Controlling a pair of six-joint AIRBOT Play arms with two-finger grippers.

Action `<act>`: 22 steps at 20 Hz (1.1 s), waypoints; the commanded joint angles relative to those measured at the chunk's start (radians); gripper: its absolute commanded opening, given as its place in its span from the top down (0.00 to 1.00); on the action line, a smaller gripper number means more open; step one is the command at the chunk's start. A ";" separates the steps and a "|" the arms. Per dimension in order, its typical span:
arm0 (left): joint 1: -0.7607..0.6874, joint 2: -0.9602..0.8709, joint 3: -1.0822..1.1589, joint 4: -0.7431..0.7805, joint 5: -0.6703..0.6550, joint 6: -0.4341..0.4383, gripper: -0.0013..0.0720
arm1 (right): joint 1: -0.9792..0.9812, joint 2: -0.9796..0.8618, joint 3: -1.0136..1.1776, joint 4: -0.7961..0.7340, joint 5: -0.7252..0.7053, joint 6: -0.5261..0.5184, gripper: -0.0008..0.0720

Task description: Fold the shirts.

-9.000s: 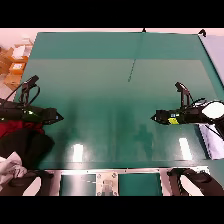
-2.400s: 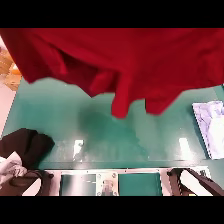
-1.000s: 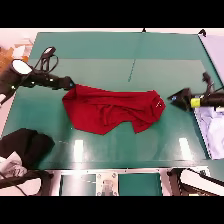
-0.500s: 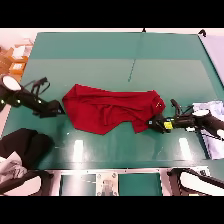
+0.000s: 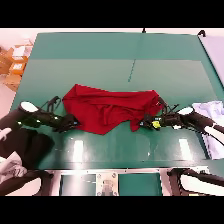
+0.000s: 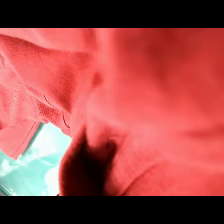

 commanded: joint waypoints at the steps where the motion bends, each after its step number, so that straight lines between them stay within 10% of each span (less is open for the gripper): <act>1: -0.114 -0.023 -0.030 -0.116 0.203 0.007 0.31 | 0.010 -0.002 0.023 -0.008 0.026 -0.002 0.96; 3: -0.110 -0.034 -0.025 -0.124 0.206 0.048 0.95 | 0.008 0.011 0.045 -0.008 0.064 -0.002 0.96; 10: -0.110 0.108 0.460 -0.100 -0.120 0.037 0.95 | -0.209 0.269 0.533 -0.011 0.454 0.138 0.96; 18: -0.110 0.177 1.457 0.171 -0.300 -0.124 0.95 | -0.507 0.375 1.490 -0.009 0.479 0.361 0.96; 22: -0.111 0.191 1.485 0.325 -0.472 -0.152 0.95 | -0.509 0.384 1.486 -0.008 0.609 0.396 0.96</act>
